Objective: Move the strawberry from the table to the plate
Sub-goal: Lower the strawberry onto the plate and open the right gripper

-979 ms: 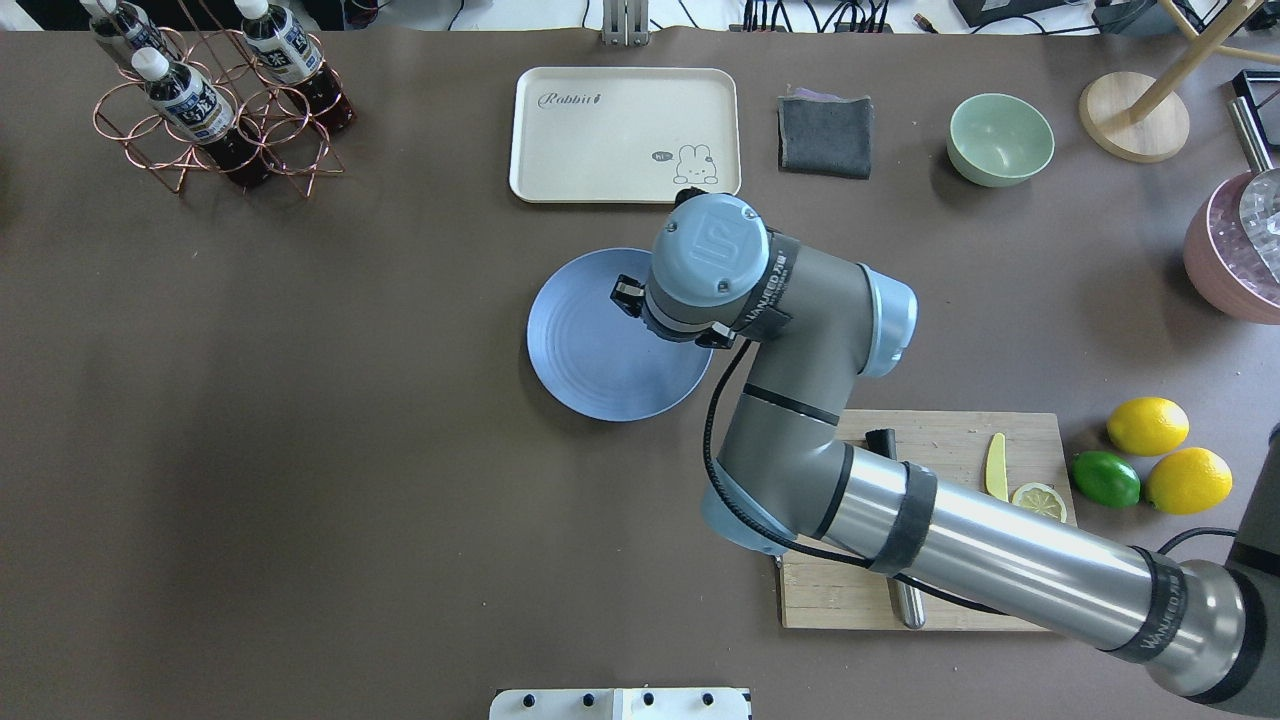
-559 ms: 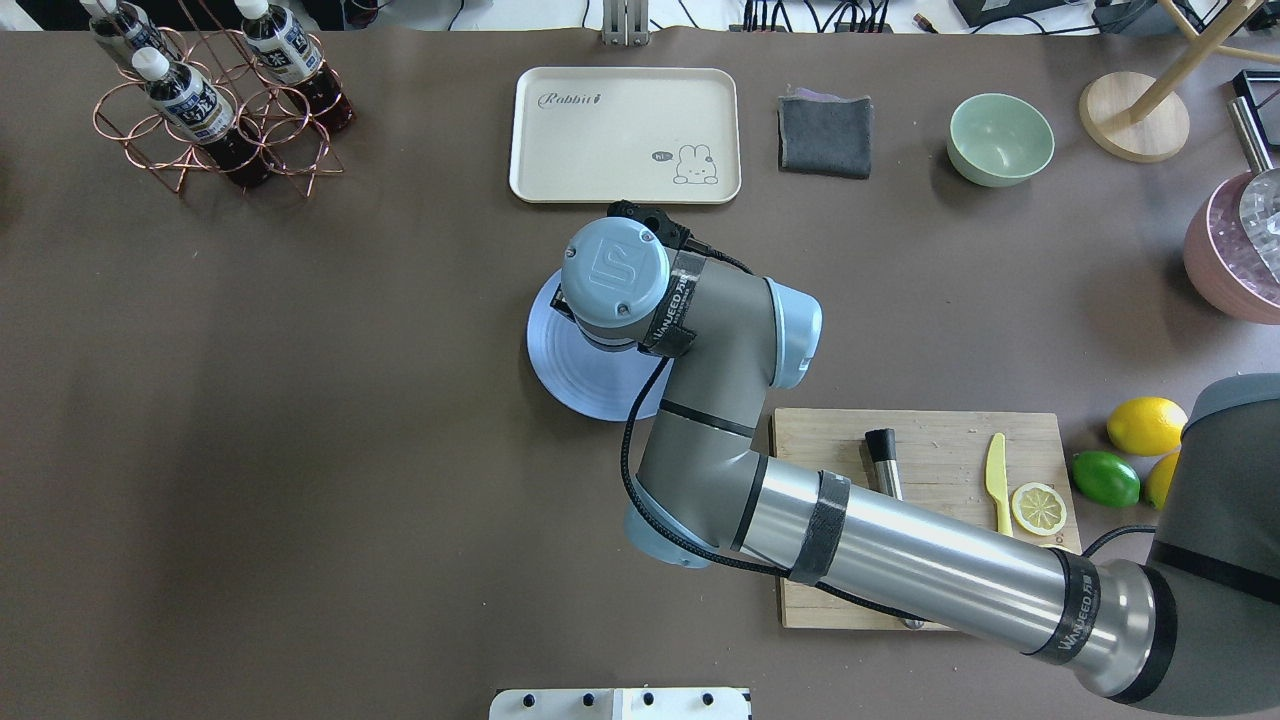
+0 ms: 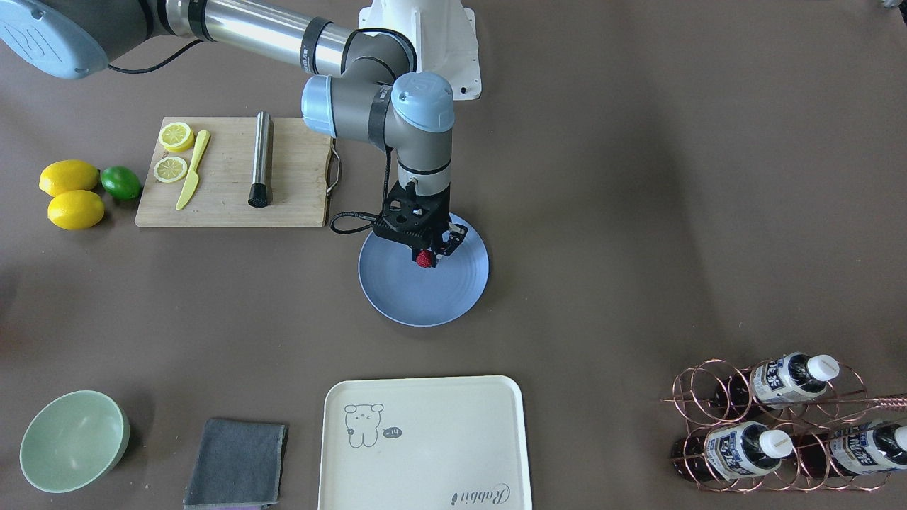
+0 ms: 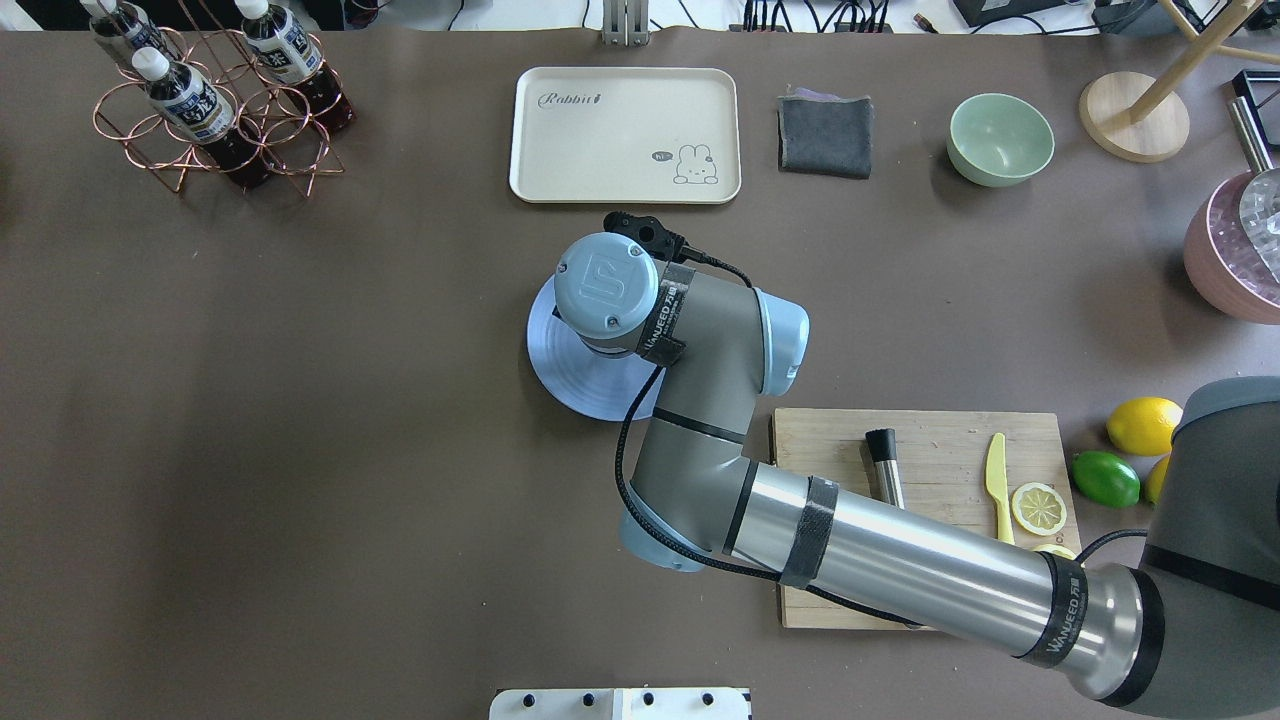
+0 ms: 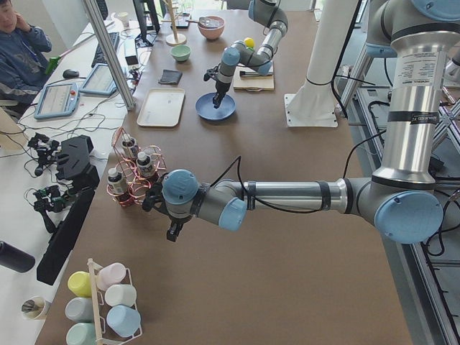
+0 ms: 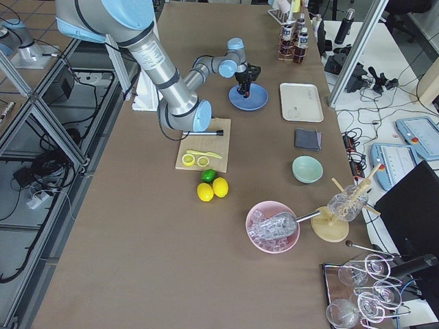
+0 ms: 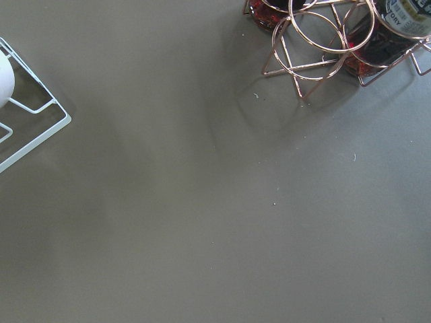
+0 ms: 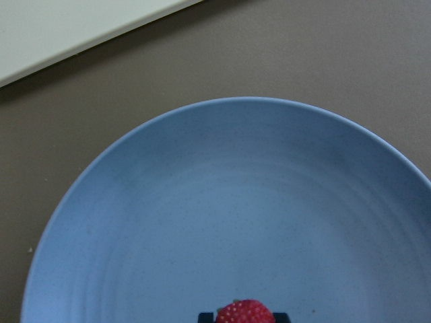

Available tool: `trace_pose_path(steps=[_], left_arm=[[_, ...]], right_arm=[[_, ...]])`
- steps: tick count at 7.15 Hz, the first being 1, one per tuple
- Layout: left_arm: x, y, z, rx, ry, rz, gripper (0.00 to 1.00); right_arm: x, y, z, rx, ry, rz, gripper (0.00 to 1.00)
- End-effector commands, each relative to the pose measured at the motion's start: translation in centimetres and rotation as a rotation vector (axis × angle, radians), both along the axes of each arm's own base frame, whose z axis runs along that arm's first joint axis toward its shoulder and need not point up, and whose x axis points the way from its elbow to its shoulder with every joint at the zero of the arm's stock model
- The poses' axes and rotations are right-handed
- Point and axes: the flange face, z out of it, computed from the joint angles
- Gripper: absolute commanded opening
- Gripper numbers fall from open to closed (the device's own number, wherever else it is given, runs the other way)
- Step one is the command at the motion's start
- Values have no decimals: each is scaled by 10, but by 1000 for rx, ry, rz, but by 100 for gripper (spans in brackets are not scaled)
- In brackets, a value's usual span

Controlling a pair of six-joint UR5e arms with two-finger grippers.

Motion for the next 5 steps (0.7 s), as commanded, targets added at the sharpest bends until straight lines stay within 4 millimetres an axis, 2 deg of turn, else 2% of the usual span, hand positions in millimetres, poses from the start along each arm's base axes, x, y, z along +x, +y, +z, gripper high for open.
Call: trace_pose_path(steps=[1,2,3,4,5], left_arm=[[0,1,0,2,0,0,98],[0,1,0,1,0,0,98],[0,9,10,-12,-1,1,98],[0,8,7,-6,-1,2,98],[0,8,8,-8,-1,2,98]], right_arm=[[-4,-1,6,17,24,-7,64],[-6,1,7,45,38,-26,100],[-2,1,0,54,24,-25,100],[13,-14,-25,56,-7,-13,100],[36,-36,-29,36,-29,-35,100]])
